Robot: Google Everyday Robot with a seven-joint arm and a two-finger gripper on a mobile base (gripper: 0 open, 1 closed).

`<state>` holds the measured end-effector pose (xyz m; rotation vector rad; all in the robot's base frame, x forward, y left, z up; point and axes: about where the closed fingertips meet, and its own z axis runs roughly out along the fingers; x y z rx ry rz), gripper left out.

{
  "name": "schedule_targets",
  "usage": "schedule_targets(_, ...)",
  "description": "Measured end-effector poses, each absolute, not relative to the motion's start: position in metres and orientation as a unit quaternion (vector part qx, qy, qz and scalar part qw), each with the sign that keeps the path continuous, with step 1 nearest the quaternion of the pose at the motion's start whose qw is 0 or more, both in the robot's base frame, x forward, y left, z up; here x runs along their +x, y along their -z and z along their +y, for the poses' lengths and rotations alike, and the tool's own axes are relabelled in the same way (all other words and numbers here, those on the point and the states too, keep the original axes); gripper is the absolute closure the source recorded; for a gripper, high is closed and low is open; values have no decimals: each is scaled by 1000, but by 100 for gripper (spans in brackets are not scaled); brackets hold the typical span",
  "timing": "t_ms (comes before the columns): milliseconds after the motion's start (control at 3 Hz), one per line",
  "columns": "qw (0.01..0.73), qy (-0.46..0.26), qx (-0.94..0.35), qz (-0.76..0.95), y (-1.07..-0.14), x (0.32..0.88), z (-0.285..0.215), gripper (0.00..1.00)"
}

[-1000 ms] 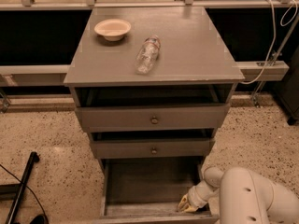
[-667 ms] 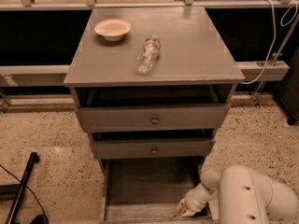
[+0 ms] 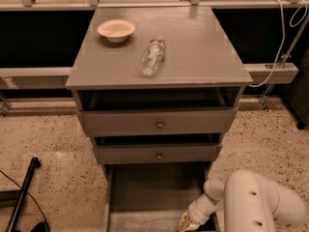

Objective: Open bottom drawer

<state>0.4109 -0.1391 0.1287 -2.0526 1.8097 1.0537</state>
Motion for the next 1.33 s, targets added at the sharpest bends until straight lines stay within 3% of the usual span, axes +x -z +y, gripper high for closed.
schedule_targets(667, 185, -371, -692, 590, -214, 411, -154, 98)
schedule_targets(1000, 215, -365, -698, 578, -255, 411, -162, 76)
schedule_targets(1333, 216, -362, -699, 578, -258, 413, -164, 45)
